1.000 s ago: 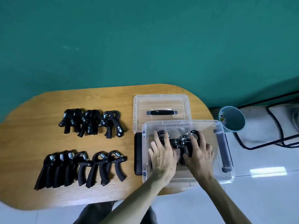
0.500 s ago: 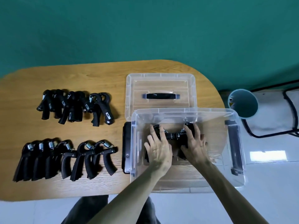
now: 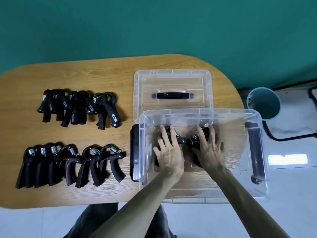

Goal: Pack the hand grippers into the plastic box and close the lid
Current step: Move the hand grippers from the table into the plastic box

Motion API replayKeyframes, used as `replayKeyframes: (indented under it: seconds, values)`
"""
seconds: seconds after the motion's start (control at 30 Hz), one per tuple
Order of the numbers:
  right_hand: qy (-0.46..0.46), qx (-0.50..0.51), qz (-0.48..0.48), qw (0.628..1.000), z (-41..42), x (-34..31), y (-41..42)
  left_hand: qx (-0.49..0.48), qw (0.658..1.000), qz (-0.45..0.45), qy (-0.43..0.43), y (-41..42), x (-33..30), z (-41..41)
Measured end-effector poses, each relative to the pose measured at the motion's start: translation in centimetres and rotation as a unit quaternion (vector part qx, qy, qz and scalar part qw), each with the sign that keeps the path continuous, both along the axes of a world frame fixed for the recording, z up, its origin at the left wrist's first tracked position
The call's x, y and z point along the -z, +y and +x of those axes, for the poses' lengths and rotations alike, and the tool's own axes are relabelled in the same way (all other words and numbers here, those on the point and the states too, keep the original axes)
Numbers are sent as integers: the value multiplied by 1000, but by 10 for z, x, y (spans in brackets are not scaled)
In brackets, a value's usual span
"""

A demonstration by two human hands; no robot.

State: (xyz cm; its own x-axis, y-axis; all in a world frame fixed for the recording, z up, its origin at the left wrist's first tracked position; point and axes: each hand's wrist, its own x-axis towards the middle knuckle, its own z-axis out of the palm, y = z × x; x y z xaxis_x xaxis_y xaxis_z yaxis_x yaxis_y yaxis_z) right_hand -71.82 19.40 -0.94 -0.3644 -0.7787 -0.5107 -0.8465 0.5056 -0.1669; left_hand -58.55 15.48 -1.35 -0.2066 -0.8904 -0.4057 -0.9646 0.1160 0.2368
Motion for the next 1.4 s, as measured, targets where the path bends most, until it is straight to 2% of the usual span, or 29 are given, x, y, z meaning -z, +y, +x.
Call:
replayKeyframes:
  seconds: [0.1, 0.33, 0.4, 0.53, 0.7, 0.93, 1.13, 1.4]
  values:
    - [35, -2, -8, 999, 7, -14, -2, 13, 999, -9, 29, 0, -21, 6]
    - [28, -39, -92, 995, 37, -84, 2, 159, 978, -105, 90, -8, -96, 40]
    - [44, -80, -93, 991, 47, -104, -2, 169, 973, -122, 104, -20, -116, 54]
    - [80, -89, -164, 979, 82, -143, -28, 166, 971, -138, 98, -54, -148, 90]
    - [82, -125, -170, 974, 147, -171, -73, 123, 981, -127, 81, -95, -167, 158]
    - [46, -190, -156, 968, 266, -178, -139, 60, 992, -99, 41, -136, -162, 284]
    - [28, -239, -133, 962, 357, -151, -188, 1, 1000, -29, -7, -156, -134, 389]
    - [13, -274, -88, 958, 440, -116, -259, -54, 997, 44, -17, -166, -83, 479]
